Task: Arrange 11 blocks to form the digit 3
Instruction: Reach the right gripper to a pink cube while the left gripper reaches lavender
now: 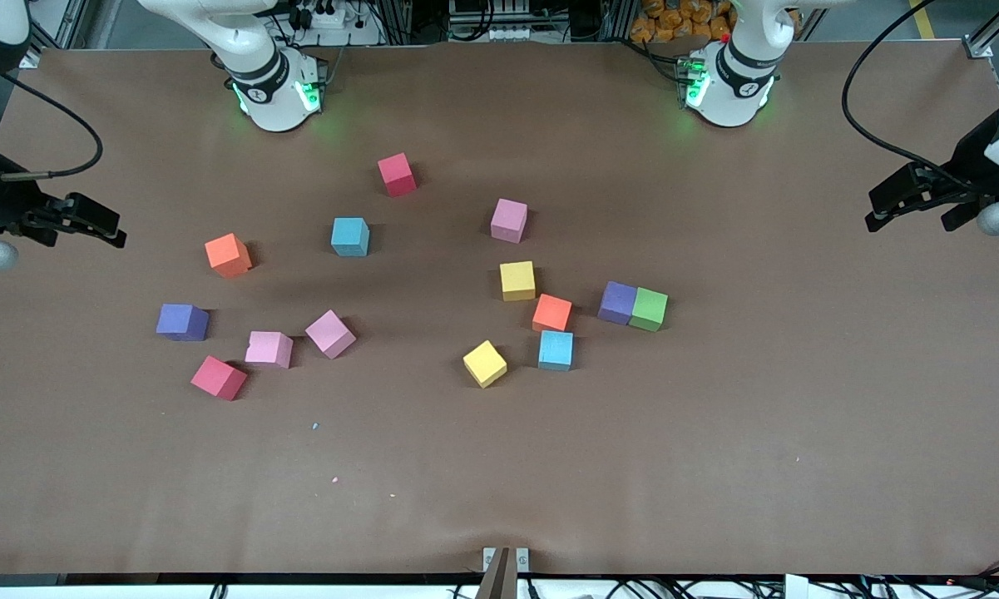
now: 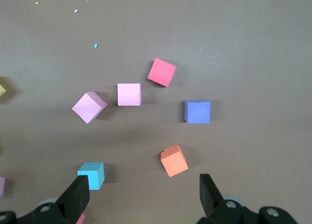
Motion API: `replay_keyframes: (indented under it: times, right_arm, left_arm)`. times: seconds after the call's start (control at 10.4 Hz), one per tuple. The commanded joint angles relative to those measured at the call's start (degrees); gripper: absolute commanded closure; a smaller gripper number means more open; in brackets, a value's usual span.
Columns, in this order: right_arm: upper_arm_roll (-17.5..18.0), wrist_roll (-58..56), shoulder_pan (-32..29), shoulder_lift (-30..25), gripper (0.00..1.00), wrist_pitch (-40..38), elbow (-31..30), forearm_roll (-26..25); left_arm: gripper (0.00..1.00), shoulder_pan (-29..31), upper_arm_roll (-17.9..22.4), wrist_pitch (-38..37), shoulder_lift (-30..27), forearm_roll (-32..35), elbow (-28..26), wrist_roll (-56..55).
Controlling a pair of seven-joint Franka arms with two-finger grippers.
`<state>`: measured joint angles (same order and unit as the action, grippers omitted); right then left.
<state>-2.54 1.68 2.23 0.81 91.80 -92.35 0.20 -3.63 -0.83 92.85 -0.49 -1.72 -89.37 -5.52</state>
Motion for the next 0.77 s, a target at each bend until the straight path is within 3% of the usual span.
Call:
replay_keyframes:
  times: [0.0, 0.29, 0.67]
  right_arm:
    - [0.43, 0.26, 0.49, -1.95, 0.00, 0.48, -1.78, -2.48]
    - [0.43, -0.01, 0.50, -1.08, 0.00, 1.09, -1.69, -2.05]
    - [0.52, -0.10, 4.71, 6.38, 0.00, 4.86, -3.35, -1.35]
  left_arm:
    - [0.00, 0.11, -0.22, -1.00, -0.12, -0.48, 0.86, 0.68]
    - [0.00, 0.03, -0.31, -1.00, -0.12, -0.48, 0.77, 0.25]
    - [0.00, -0.76, -8.20, -1.00, 0.14, -0.48, 0.34, 0.33]
